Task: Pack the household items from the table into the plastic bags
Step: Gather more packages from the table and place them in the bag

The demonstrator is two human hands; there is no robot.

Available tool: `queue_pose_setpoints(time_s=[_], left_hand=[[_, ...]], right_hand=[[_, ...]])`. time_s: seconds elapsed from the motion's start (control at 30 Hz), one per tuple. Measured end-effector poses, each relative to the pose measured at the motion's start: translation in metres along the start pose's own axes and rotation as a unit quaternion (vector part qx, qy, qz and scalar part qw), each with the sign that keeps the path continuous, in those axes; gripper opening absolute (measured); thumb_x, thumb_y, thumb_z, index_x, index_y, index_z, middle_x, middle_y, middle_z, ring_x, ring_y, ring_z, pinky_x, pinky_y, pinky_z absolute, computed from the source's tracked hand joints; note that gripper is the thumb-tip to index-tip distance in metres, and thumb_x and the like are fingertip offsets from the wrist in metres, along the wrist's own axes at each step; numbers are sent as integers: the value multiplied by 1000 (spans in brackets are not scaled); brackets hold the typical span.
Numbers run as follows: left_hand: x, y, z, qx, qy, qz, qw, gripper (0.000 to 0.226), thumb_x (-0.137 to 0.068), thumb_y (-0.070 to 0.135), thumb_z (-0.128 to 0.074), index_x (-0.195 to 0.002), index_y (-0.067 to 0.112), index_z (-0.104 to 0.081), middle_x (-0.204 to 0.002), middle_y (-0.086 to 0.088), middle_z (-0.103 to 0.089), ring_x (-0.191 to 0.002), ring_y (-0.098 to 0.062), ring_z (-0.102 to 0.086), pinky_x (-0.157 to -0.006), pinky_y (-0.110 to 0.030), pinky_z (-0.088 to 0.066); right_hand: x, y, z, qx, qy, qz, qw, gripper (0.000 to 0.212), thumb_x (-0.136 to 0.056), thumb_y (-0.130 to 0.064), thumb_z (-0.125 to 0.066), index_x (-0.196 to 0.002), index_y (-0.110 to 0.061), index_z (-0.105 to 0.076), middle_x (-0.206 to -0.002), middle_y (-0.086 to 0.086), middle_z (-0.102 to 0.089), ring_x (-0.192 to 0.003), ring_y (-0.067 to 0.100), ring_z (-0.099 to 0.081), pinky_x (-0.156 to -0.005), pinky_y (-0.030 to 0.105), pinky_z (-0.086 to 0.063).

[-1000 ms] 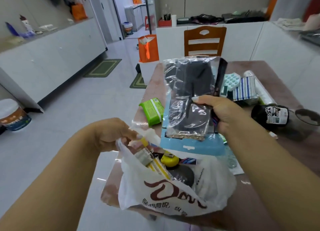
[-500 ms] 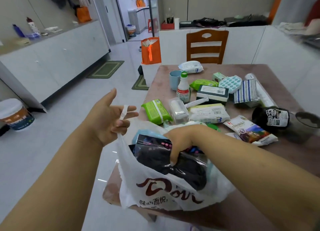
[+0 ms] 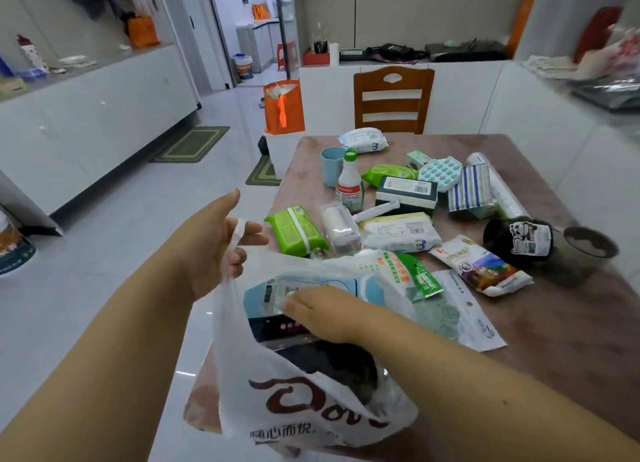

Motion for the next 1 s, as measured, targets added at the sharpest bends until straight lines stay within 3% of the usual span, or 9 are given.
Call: queue_pose_setpoints(time_s=[0.1,0.2,0.33,0.43,0.5,0.67,0.77,0.9,1.0], left_hand=[[-4,10,-1,-94,42,-9,995,61,-92,55,-45,-101,-3,-61,-100,-23,-70,-44,-17,-48,-55,-32,-51],[-10,29,9,-253,110,-16,961,66,-91,61,-41,-92,-2,-64,-88,-19,-70,-69,-31,-66,-76,-42,-55],[-28,69,19,-389,196,-81,896,93,-58,88,-31,-86,7,-68,-91,-15,-72,-87,-37,-67,-90,-51,-50],[-27,91,-26,-369,148,-141,907,71,-78,69,-46,-81,2,-69,-80,-16,-71,-80,-35,-68,-87,-50,-53],[-36,93,-62,-397,99,-149,900,60,-87,57,-49,-82,1,-69,-79,-15,-72,-80,-33,-69,-88,-47,-54],[-65,72,-122,-459,-7,-144,877,49,-89,52,-51,-85,6,-68,-86,-13,-72,-83,-26,-67,-82,-39,-54],[-72,63,-141,-472,-44,-158,866,39,-91,49,-52,-73,16,-62,-83,-8,-68,-76,-20,-60,-70,-31,-46],[-78,55,-153,-473,-79,-157,863,34,-92,47,-51,-74,21,-60,-81,-5,-68,-81,-21,-62,-76,-34,-47],[-84,52,-155,-458,-90,-148,872,41,-91,46,-55,-91,8,-69,-94,-14,-71,-95,-31,-64,-86,-41,-50]], right_hand=[[10,0,54,-92,126,32,987,57,-99,-51,-32,-110,-6,-65,-112,12,-68,-104,28,-61,-96,43,-46],[21,26,108,-149,241,28,958,49,-96,-47,-41,-96,-5,-67,-91,10,-71,-87,29,-67,-85,51,-52],[22,121,153,-166,375,-151,900,29,-93,-37,-49,-92,-14,-67,-92,7,-72,-88,28,-66,-83,42,-53],[8,200,122,-121,284,-359,881,43,-90,-45,-51,-115,-11,-61,-117,11,-65,-101,30,-61,-85,34,-48],[-6,230,81,-156,195,-408,878,56,-84,-53,-58,-122,-12,-56,-123,9,-62,-102,27,-59,-88,34,-48],[-23,262,47,-214,223,-444,841,87,-59,-52,-80,-131,-17,-47,-135,9,-53,-121,32,-51,-101,43,-43],[-9,260,51,-106,222,-516,820,95,-63,-60,-74,-140,-18,-40,-144,16,-35,-131,34,-34,-105,43,-33],[-7,258,48,-128,220,-507,824,67,-74,-47,-73,-130,-19,-49,-141,13,-43,-125,31,-42,-97,39,-40],[-5,237,68,-198,307,-381,850,36,-82,-22,-72,-115,-12,-59,-117,6,-62,-99,23,-57,-76,26,-41]])
Point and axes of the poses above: each hand's wrist, its own x-axis away from the middle knuckle, its own z-axis out of the back of the hand, y = z × x, the point moved 6 cm from there along -x, towards the middle knuckle
